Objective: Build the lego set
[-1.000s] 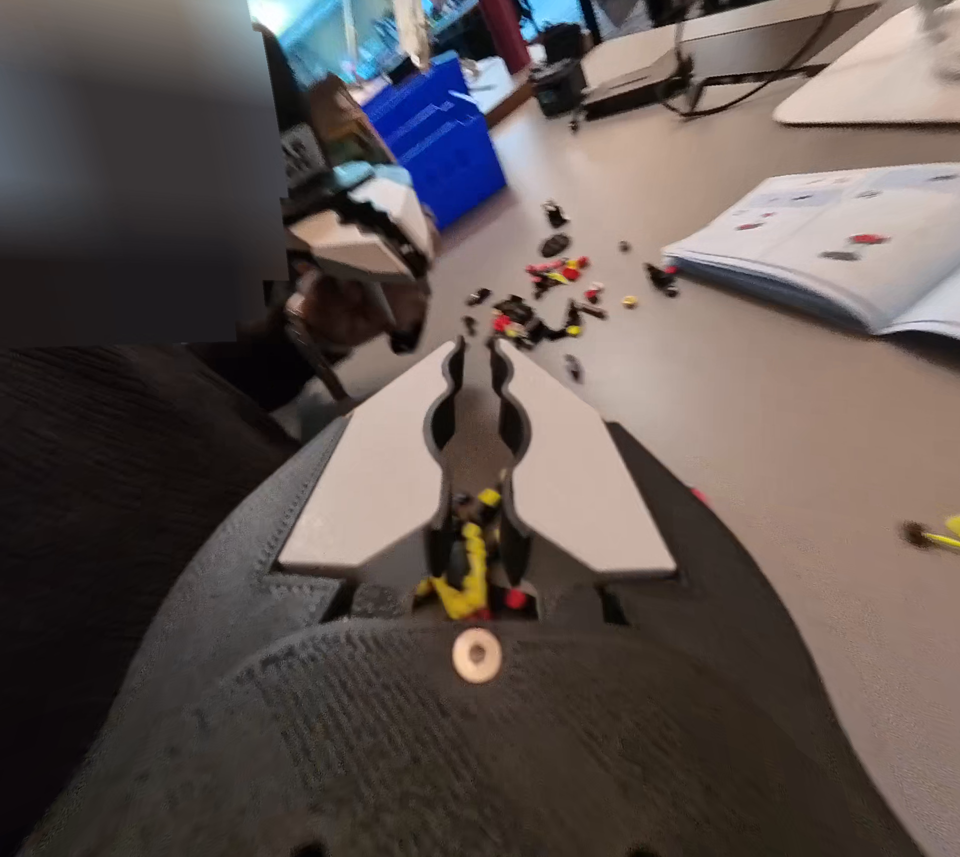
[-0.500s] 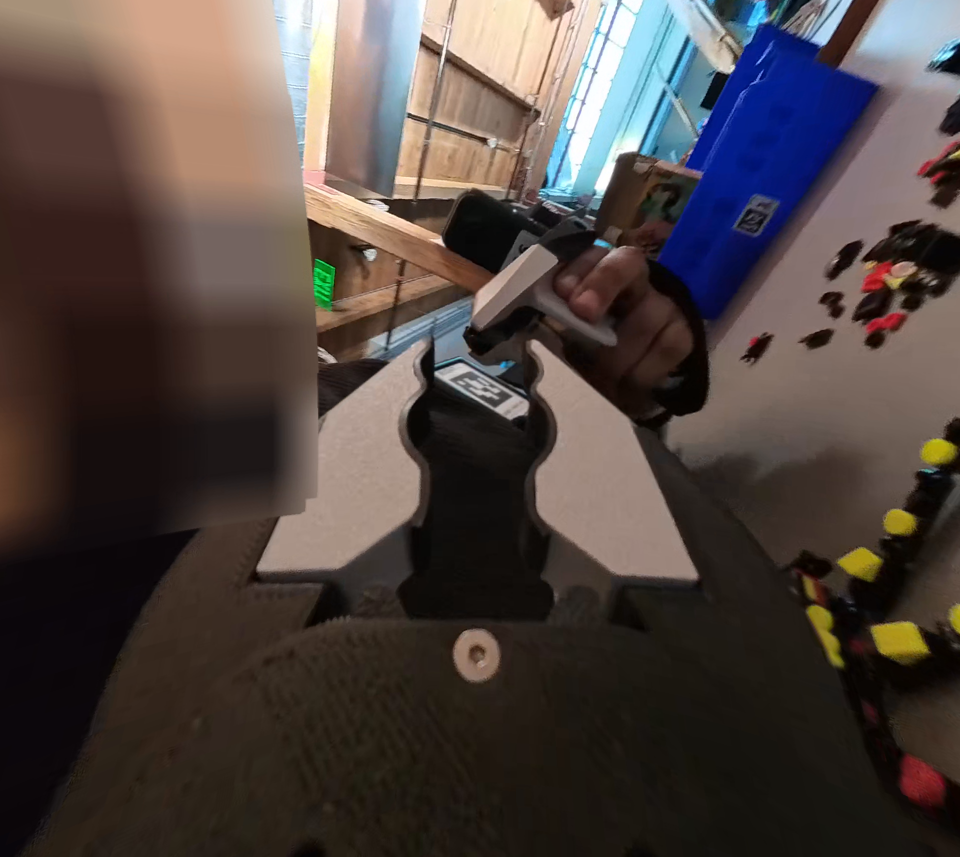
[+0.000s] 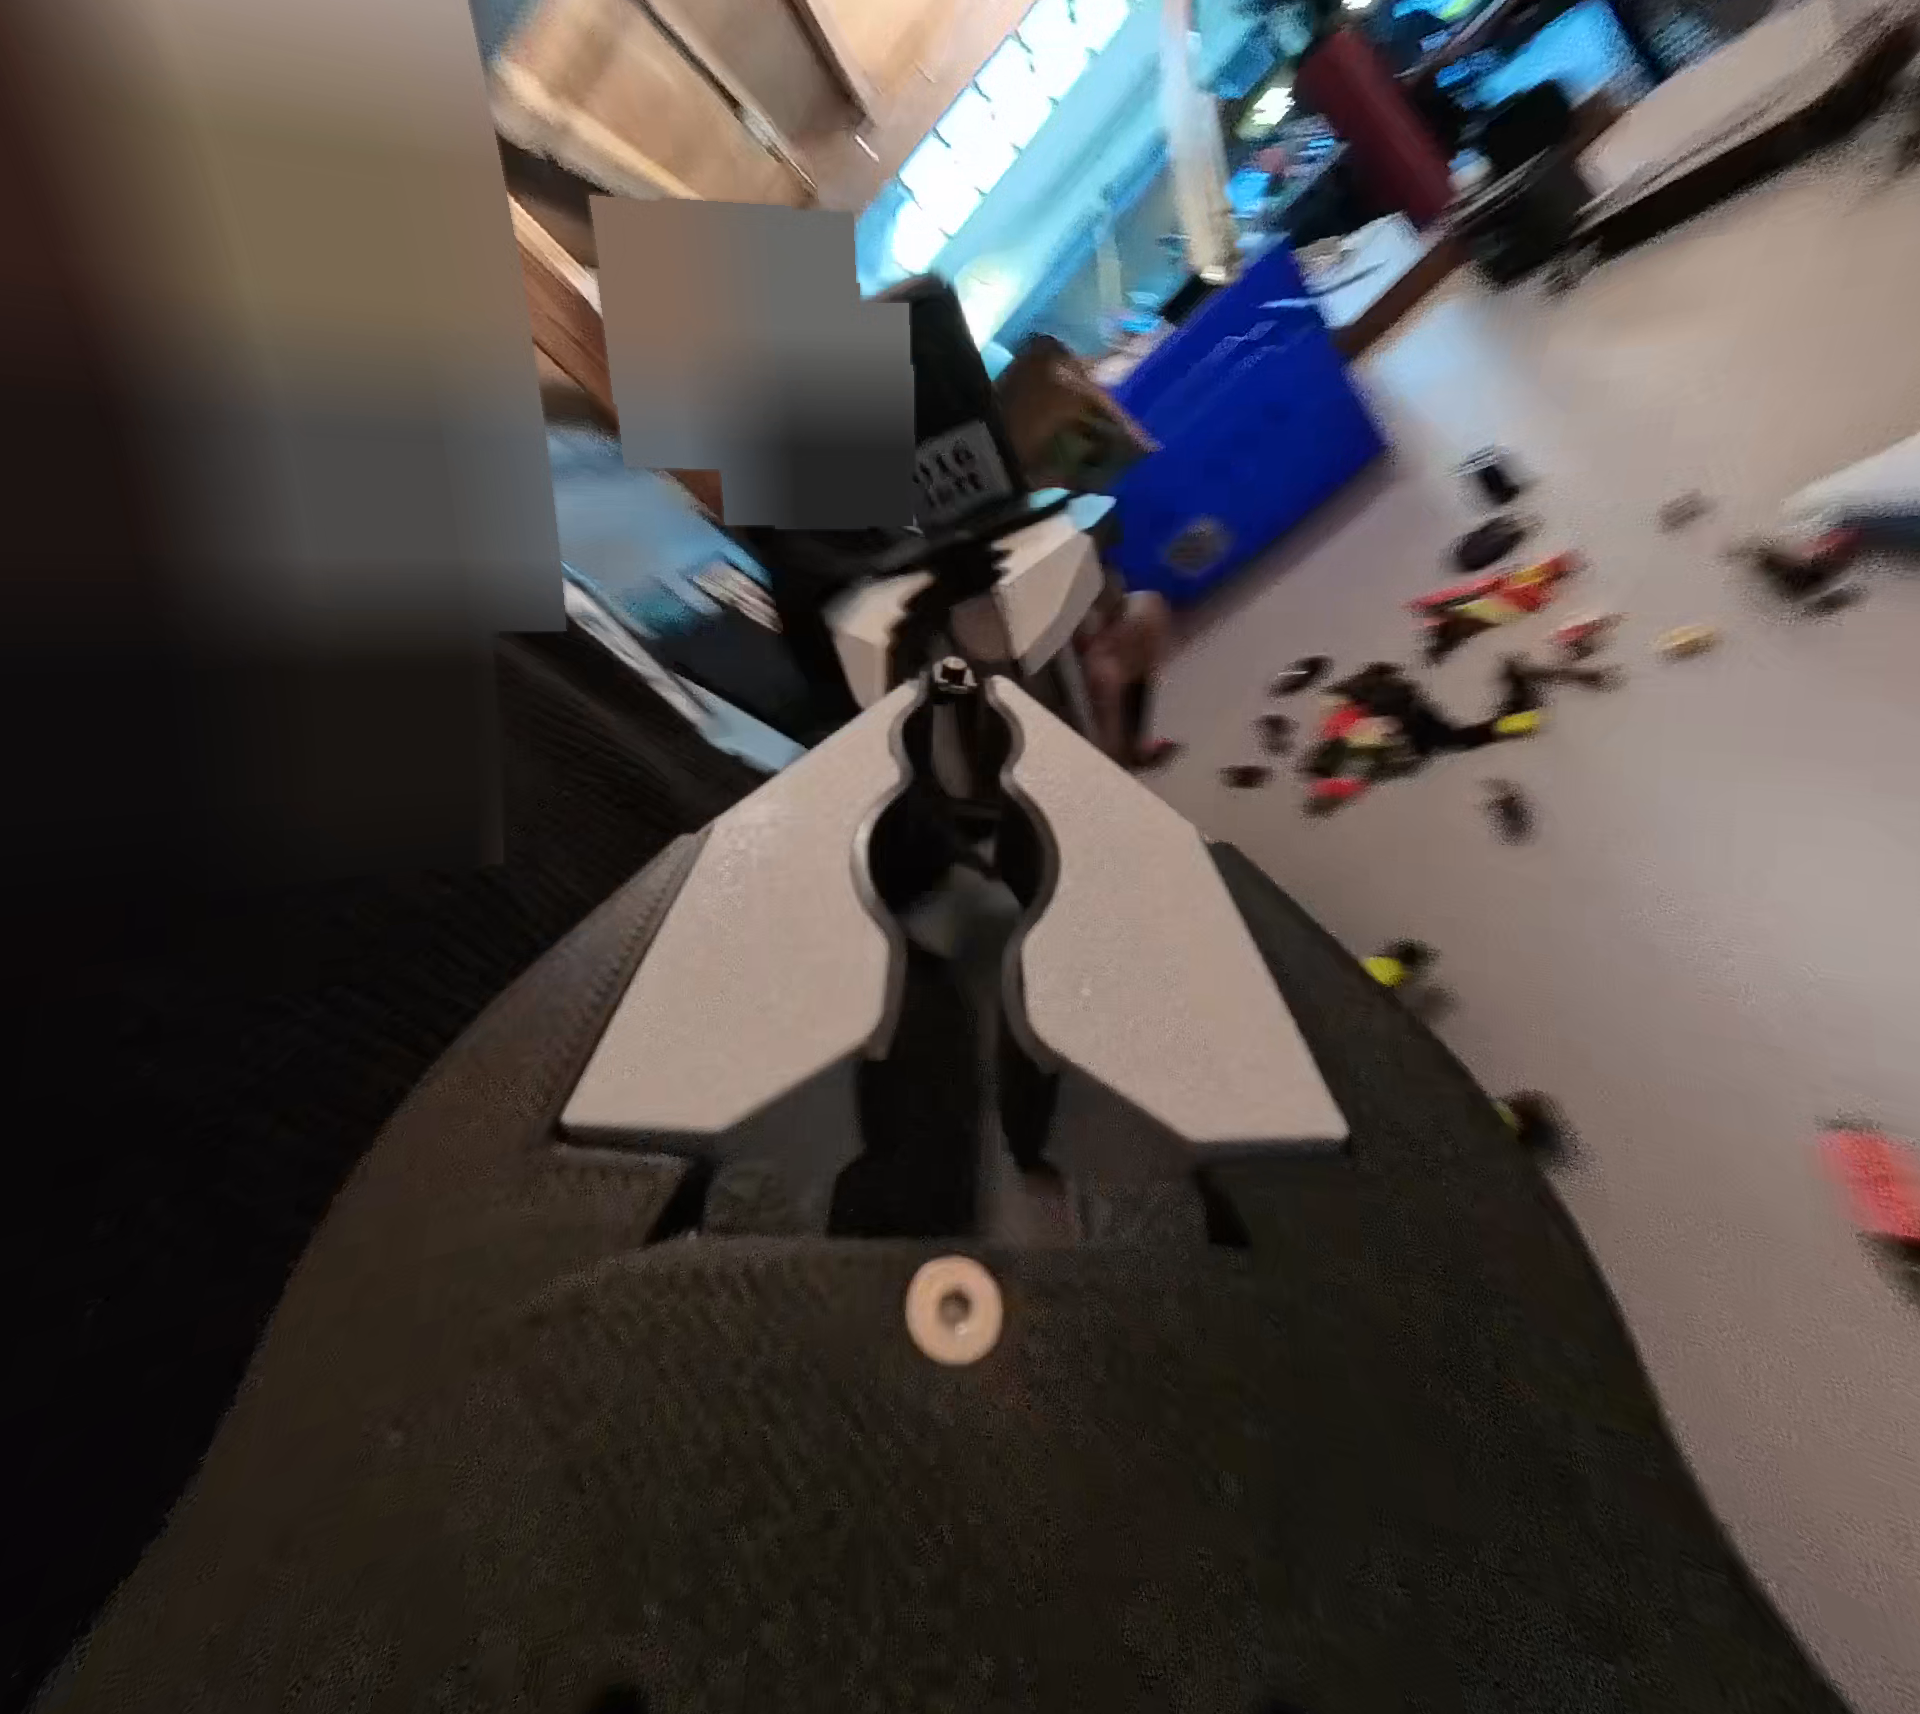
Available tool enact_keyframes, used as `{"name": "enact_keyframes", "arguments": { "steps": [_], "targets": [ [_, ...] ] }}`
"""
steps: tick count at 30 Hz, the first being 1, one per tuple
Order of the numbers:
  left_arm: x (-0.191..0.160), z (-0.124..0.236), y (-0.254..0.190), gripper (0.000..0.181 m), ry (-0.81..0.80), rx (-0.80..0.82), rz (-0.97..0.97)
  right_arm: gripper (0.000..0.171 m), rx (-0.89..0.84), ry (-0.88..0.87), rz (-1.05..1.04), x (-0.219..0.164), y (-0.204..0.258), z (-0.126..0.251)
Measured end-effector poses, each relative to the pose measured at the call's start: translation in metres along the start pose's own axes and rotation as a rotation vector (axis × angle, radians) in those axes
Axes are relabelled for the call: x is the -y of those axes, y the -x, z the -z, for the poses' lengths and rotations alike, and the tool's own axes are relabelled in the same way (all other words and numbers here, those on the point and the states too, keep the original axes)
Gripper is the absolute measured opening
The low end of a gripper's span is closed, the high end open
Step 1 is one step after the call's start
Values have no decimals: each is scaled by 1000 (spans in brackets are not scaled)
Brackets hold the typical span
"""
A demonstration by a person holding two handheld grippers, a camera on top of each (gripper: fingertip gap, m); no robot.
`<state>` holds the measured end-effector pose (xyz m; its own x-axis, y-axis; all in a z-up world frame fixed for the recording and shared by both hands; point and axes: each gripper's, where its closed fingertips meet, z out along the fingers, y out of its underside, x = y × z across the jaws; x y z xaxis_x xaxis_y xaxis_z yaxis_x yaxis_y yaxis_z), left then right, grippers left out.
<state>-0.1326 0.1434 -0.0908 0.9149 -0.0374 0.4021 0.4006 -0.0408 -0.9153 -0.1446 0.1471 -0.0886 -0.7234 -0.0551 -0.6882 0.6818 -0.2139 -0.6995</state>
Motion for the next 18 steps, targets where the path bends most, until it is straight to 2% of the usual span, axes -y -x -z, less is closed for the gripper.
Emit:
{"name": "enact_keyframes", "arguments": {
  "steps": [1,3,6,13,18],
  "targets": [
    [-1,-1,-1,25,4,-34,62,5,-70,47,141,-1,-2,2],
    [-4,-2,-4,24,17,-88,121,5,-159,106,352,1,-1,5],
    [-8,-4,-1,20,33,-54,87,6,-194,158,489,-2,5,5],
    [-8,-4,-3,8,31,-63,90,6,-202,253,552,-19,2,-2],
    [-9,-4,-3,10,38,-70,94,6,-200,257,573,-21,5,-5]
  ]
}}
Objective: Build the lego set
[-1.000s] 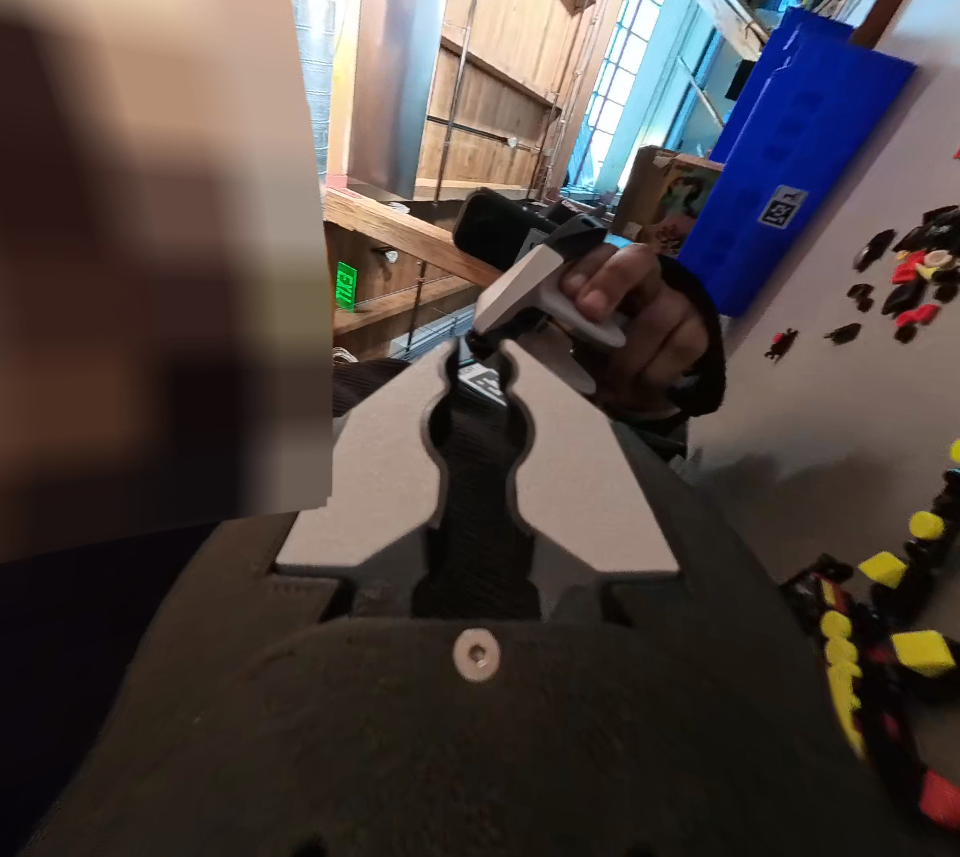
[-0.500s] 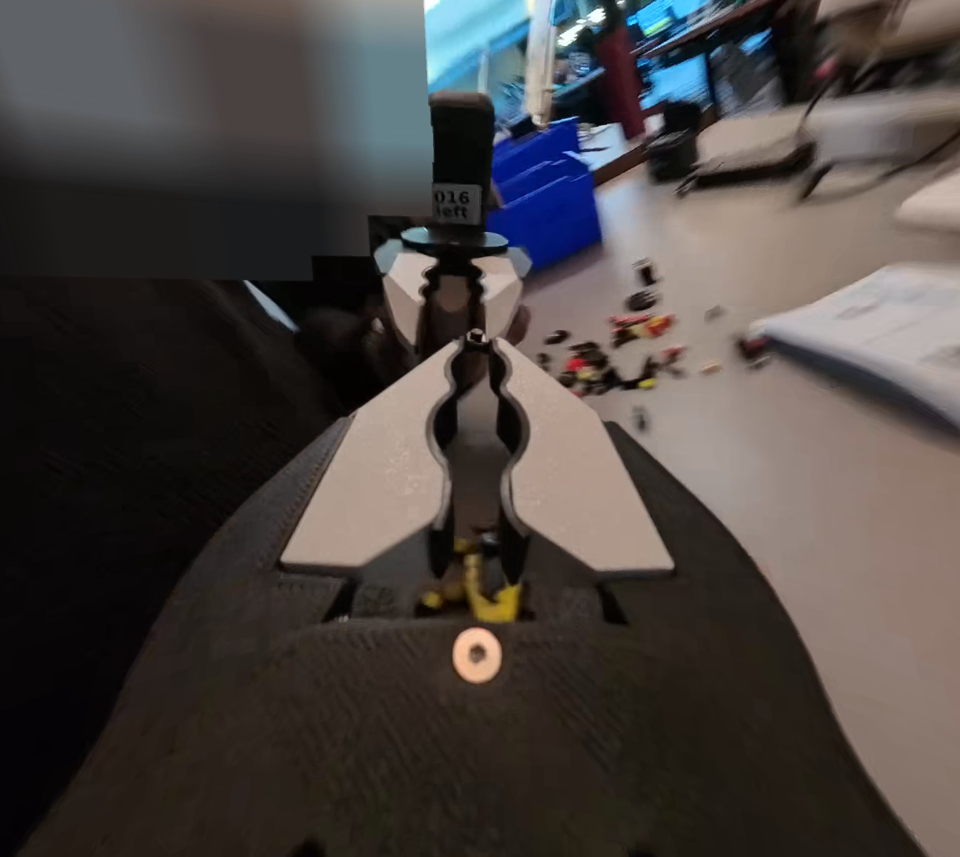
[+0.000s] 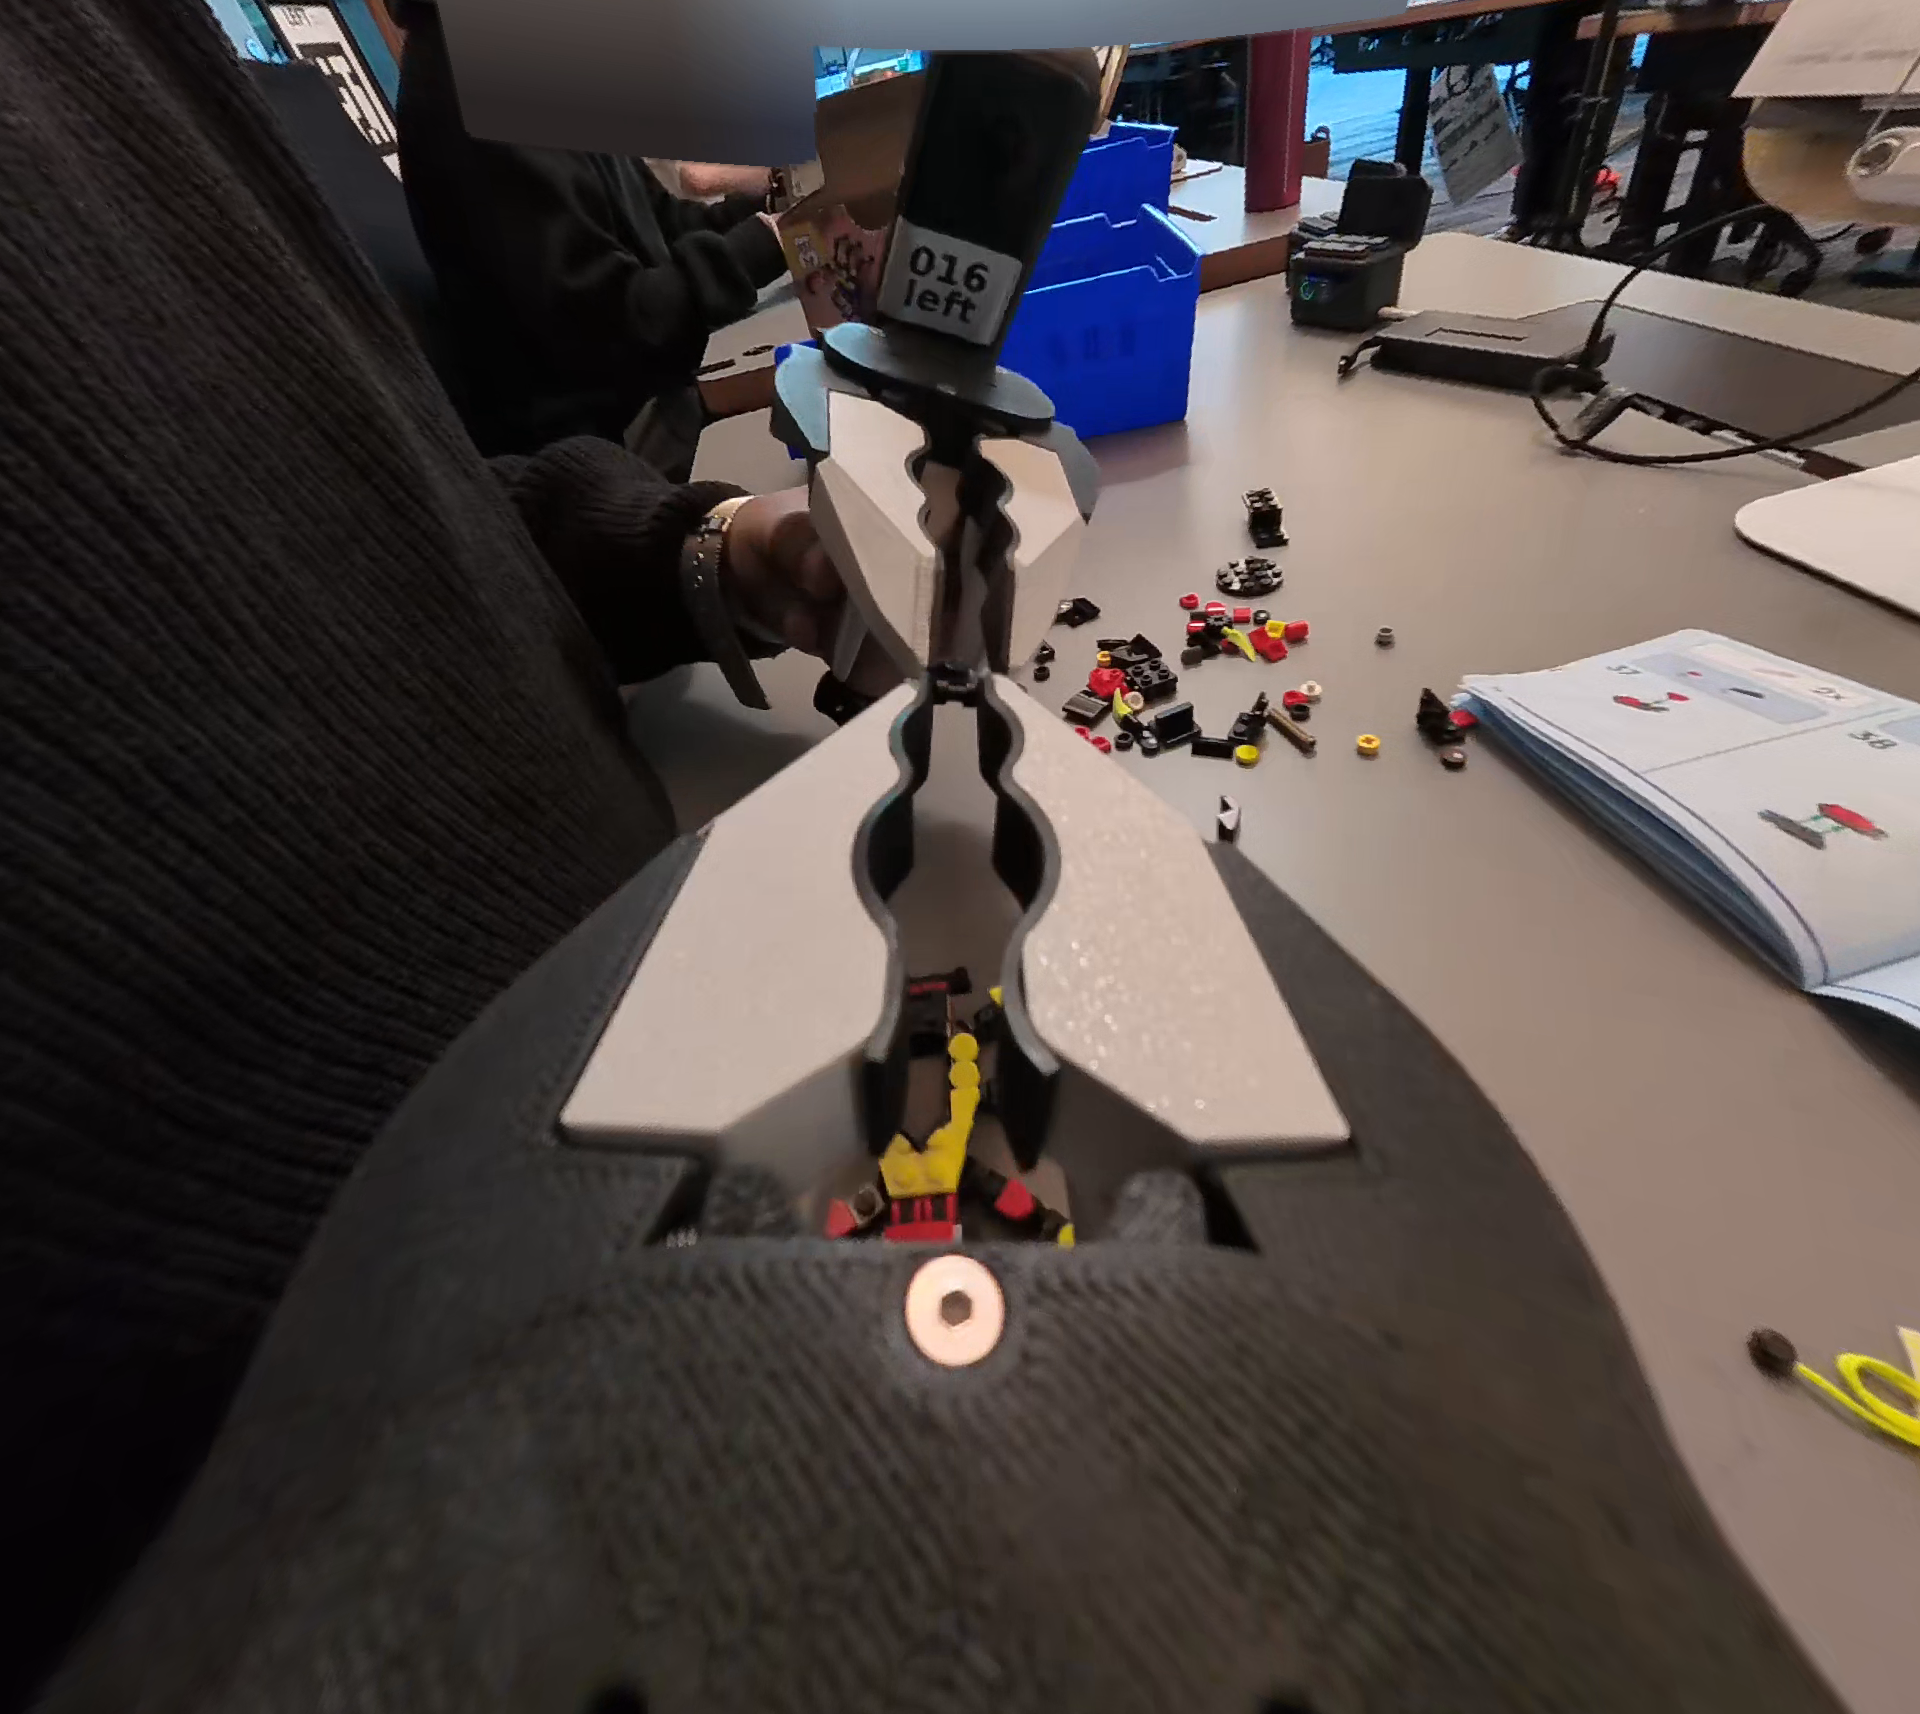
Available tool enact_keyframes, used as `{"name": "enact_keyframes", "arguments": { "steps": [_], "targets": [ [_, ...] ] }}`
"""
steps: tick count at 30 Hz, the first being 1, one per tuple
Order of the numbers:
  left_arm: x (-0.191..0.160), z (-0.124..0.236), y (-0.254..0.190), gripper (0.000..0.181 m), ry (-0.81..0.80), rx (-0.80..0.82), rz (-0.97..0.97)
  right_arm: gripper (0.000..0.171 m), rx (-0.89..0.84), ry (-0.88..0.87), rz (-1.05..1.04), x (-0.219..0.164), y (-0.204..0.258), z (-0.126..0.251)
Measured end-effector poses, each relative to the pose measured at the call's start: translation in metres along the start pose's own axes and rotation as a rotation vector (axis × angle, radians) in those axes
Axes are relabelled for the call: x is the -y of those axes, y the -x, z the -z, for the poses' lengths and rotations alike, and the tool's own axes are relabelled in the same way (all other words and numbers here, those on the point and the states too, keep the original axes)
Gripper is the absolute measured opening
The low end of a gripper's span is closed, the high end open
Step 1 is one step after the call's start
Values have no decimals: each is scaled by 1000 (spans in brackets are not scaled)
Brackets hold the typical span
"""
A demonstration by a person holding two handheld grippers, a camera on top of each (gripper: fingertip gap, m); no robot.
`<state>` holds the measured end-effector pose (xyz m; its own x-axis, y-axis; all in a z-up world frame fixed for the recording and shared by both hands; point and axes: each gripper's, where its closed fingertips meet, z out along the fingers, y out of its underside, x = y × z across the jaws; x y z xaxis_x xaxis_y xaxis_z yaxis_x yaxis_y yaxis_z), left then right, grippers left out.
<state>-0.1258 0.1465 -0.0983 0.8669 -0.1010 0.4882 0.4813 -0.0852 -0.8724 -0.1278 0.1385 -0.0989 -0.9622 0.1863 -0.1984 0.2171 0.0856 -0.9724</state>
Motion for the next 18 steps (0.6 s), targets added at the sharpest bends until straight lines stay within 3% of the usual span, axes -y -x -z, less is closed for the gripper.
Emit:
{"name": "enact_keyframes", "arguments": {
  "steps": [18],
  "targets": [
    [-6,2,-3,5,39,-12,-59,10,20,-9,-42,-2,0,-2]
  ]
}}
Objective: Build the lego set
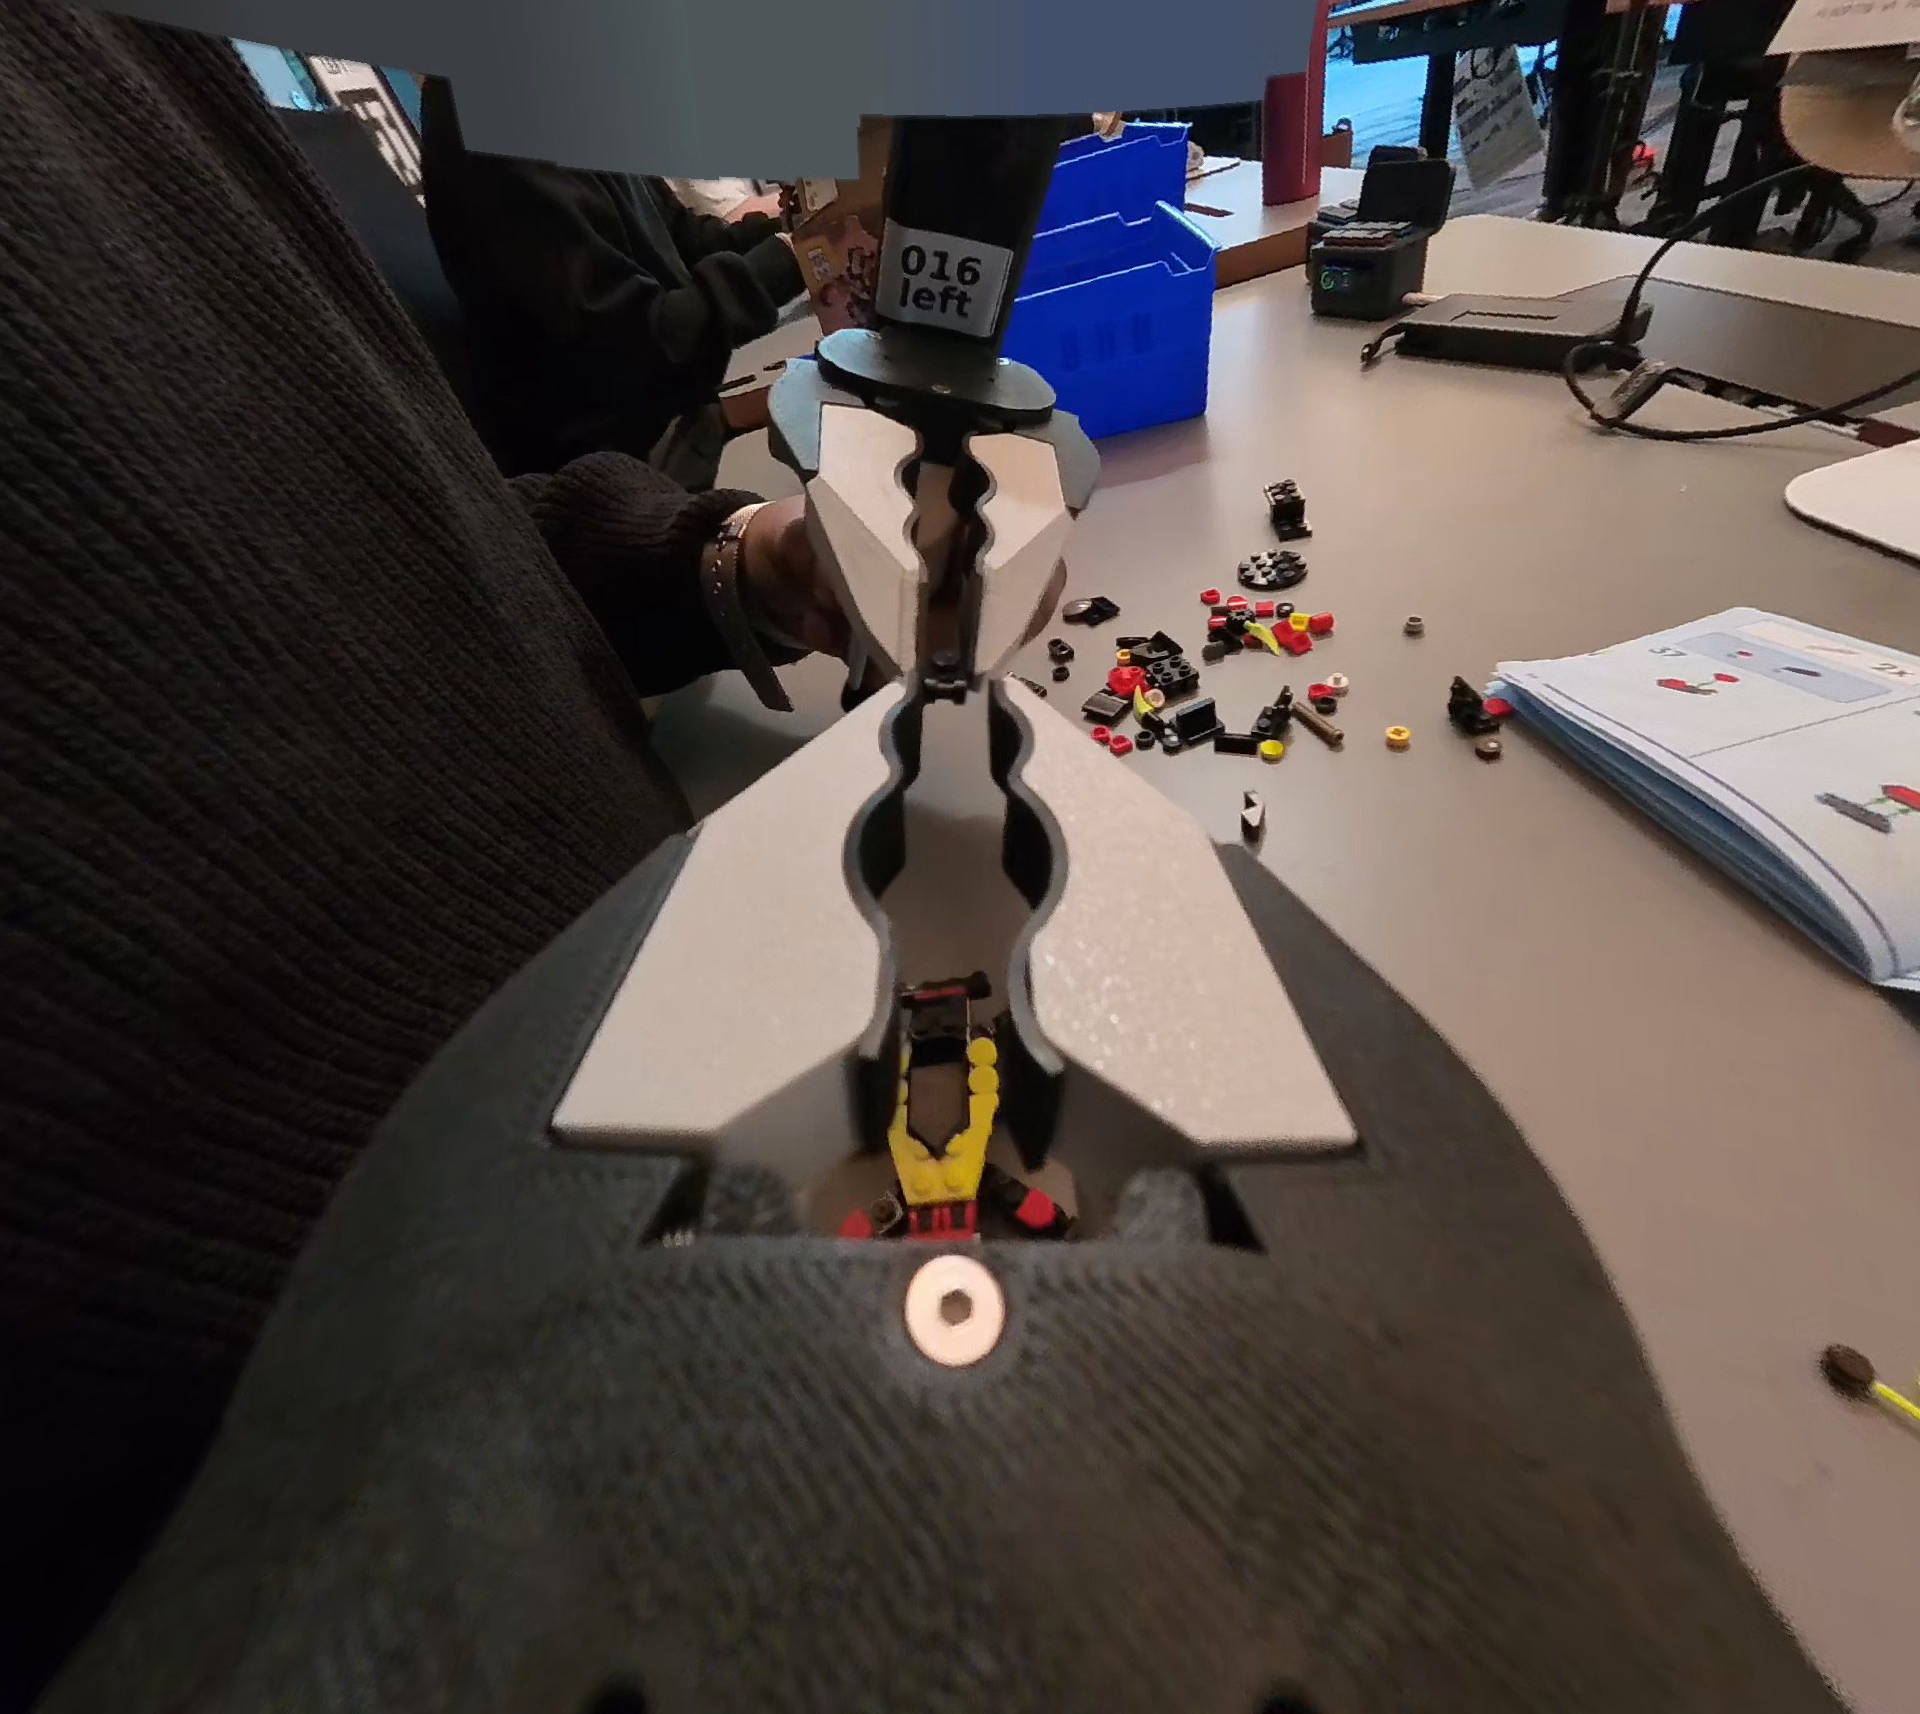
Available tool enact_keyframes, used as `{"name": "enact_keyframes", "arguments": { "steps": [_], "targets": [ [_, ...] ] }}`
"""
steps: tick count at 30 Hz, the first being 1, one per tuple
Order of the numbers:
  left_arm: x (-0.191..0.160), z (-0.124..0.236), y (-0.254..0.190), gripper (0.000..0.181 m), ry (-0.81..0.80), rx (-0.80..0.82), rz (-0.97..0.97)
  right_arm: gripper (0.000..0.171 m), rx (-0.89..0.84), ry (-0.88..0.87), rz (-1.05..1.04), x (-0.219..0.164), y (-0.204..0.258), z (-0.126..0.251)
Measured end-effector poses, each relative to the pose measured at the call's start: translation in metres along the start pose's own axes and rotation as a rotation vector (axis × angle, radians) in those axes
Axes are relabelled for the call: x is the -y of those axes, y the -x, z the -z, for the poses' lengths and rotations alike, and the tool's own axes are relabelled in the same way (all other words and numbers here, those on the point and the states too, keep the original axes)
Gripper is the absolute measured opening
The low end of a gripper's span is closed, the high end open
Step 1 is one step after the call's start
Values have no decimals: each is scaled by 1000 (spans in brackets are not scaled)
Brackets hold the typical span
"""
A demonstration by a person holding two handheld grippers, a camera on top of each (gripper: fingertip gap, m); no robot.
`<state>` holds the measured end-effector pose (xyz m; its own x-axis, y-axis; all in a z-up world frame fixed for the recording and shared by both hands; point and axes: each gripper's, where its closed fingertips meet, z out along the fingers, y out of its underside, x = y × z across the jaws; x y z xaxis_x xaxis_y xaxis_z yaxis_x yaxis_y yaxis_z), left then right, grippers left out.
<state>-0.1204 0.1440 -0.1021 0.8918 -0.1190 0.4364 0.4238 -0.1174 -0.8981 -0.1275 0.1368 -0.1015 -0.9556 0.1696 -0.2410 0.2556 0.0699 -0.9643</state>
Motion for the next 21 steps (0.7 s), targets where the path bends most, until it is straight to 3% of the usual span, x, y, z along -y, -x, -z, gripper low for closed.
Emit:
{"name": "enact_keyframes", "arguments": {
  "steps": [16,21],
  "targets": [
    [-3,-1,1,6,5,-4,-2,9,11,14,-24,-4,0,-1],
    [-3,4,13,5,4,54,7,20,-40,41,-89,-12,-16,4]
  ]
}}
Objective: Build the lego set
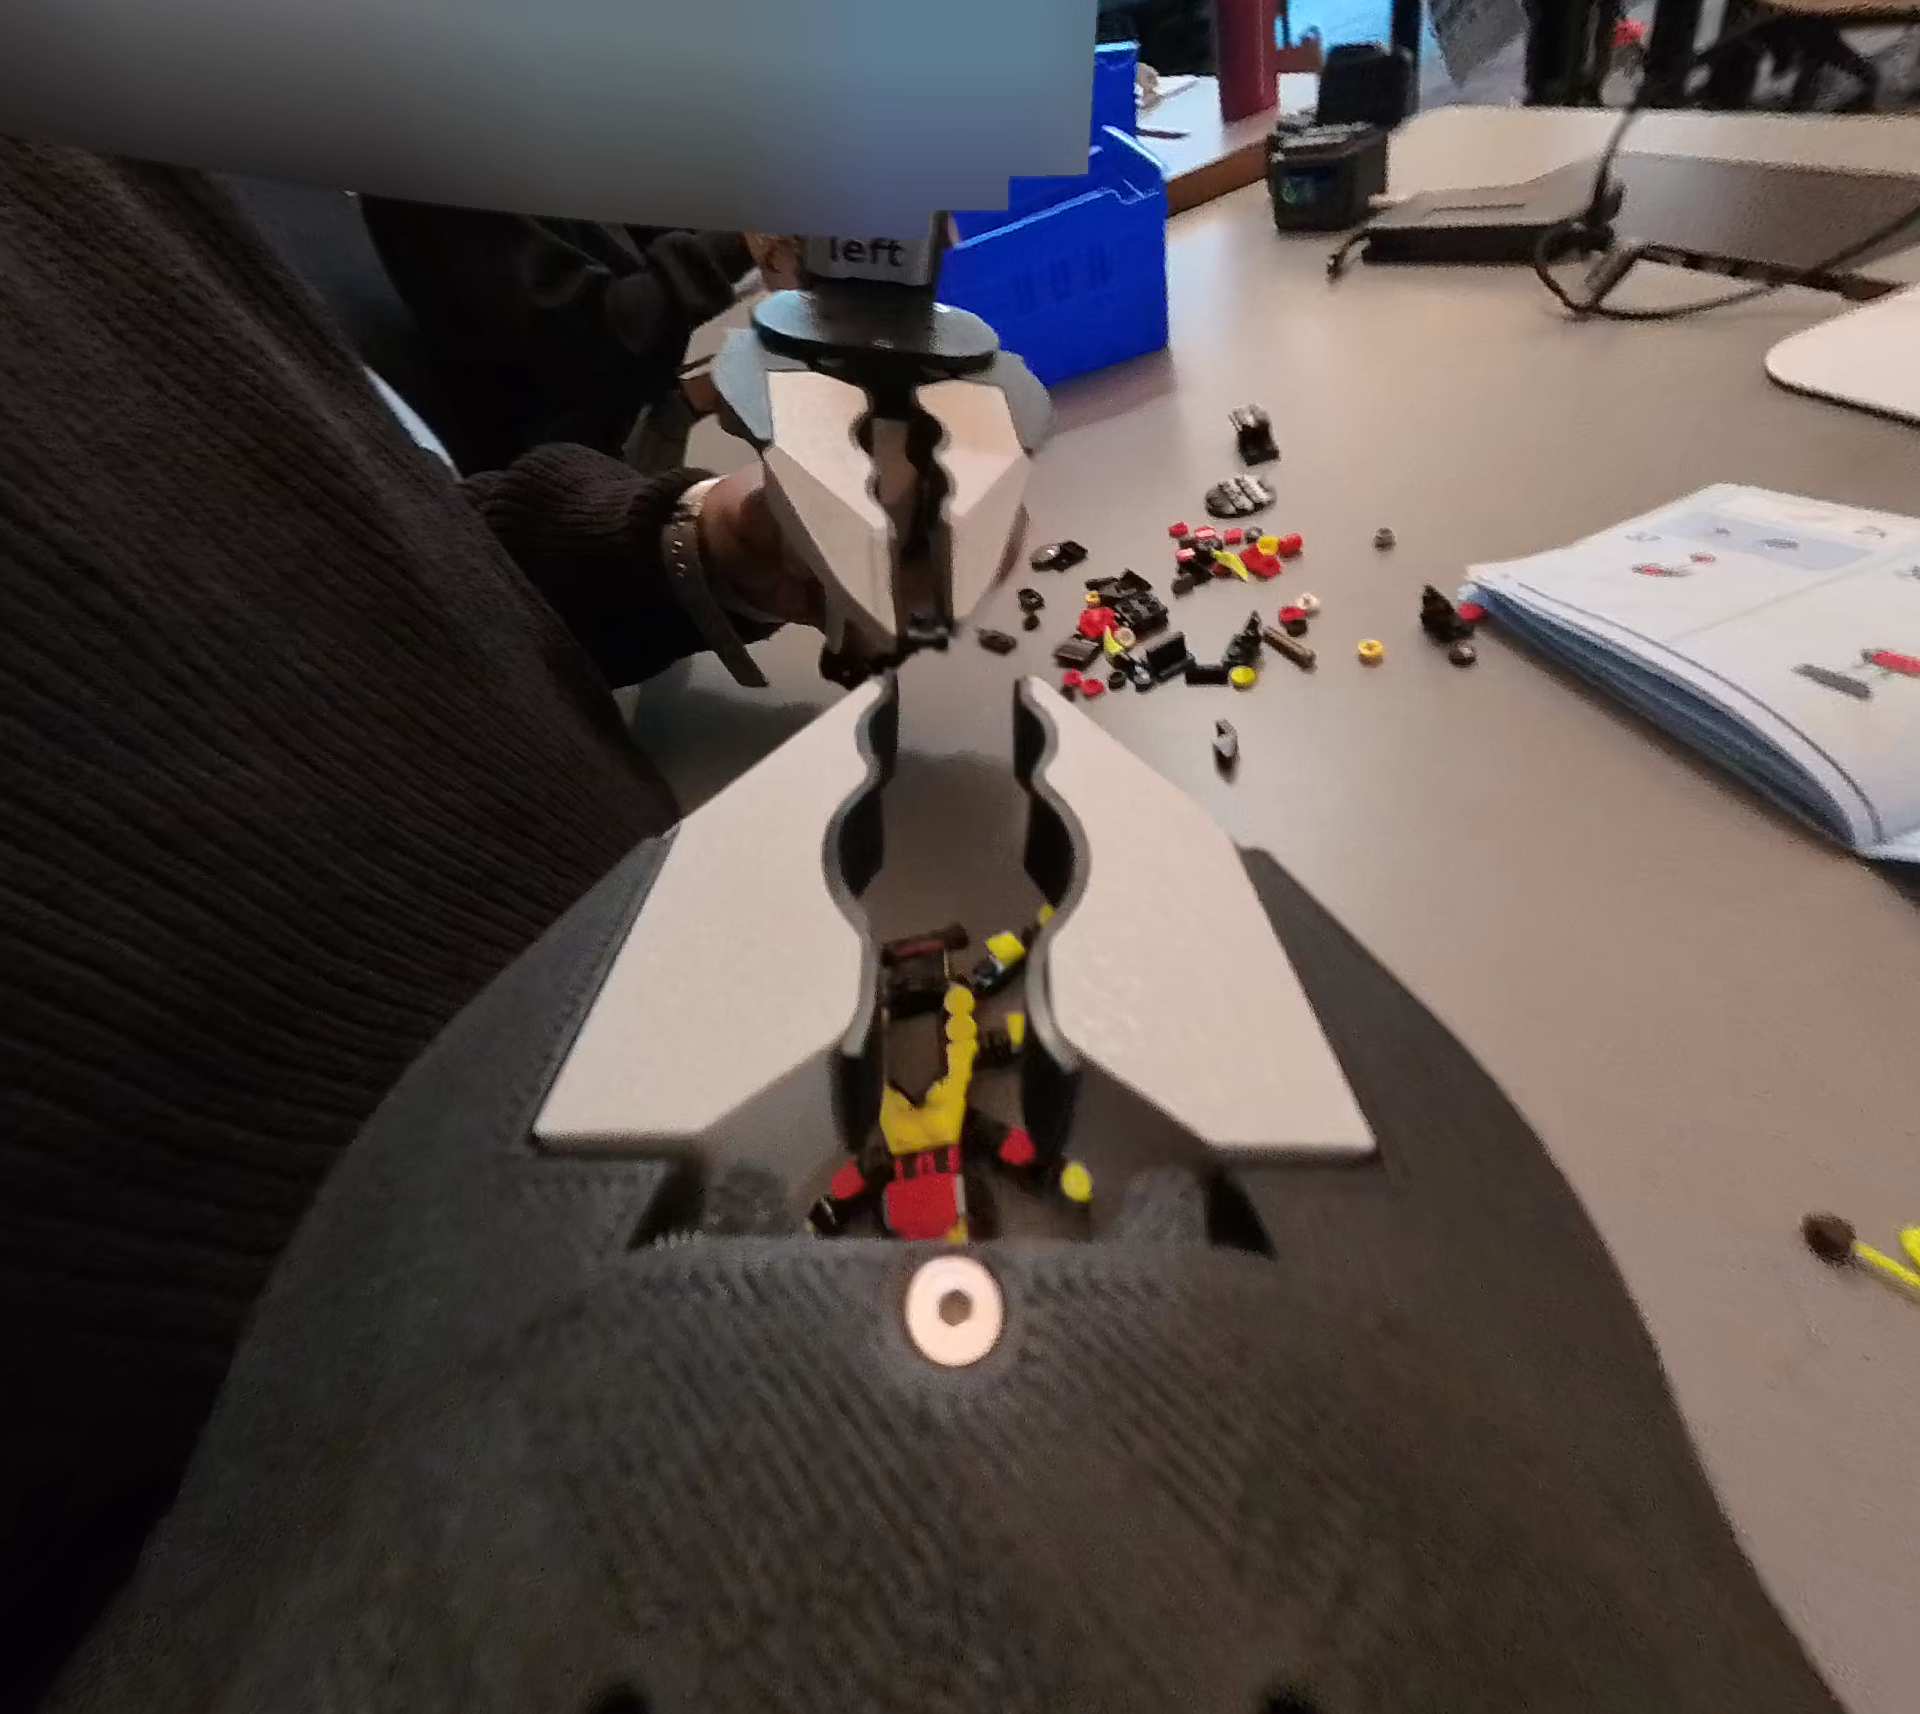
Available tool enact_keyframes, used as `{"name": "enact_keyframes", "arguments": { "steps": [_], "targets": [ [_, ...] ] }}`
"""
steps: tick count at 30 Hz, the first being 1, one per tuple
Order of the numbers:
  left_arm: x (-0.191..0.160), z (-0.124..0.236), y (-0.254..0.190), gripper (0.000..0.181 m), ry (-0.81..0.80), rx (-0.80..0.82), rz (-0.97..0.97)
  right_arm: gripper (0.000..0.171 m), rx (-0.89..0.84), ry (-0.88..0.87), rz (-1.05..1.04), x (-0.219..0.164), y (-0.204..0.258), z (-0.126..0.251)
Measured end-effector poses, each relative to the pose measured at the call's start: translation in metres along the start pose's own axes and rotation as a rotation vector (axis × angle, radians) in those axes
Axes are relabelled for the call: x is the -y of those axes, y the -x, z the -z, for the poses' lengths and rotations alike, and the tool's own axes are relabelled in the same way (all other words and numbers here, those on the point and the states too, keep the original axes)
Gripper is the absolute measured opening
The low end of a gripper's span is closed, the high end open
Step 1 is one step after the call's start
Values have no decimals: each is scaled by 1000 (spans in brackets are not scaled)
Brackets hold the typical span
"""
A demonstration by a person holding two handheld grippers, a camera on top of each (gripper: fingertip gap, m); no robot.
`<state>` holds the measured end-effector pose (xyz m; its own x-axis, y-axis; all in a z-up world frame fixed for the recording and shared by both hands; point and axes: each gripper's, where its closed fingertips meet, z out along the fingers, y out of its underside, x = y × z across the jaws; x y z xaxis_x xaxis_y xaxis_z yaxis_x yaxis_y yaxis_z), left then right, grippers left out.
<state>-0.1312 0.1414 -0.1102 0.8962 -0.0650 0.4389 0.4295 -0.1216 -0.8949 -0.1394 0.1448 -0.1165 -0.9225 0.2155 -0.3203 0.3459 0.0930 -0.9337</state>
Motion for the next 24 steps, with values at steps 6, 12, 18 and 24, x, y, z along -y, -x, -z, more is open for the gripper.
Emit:
{"name": "enact_keyframes", "arguments": {
  "steps": [6,12,18,24],
  "targets": [
    [1,10,18,5,-16,81,33,22,-252,161,-6,-32,-54,20],
    [-5,11,25,5,3,107,45,23,-376,296,-29,-60,-84,33],
    [-7,14,30,5,7,120,57,22,-391,373,-23,-77,-92,30],
    [-9,15,32,5,11,124,67,20,-421,416,10,-86,-96,26]
  ]
}}
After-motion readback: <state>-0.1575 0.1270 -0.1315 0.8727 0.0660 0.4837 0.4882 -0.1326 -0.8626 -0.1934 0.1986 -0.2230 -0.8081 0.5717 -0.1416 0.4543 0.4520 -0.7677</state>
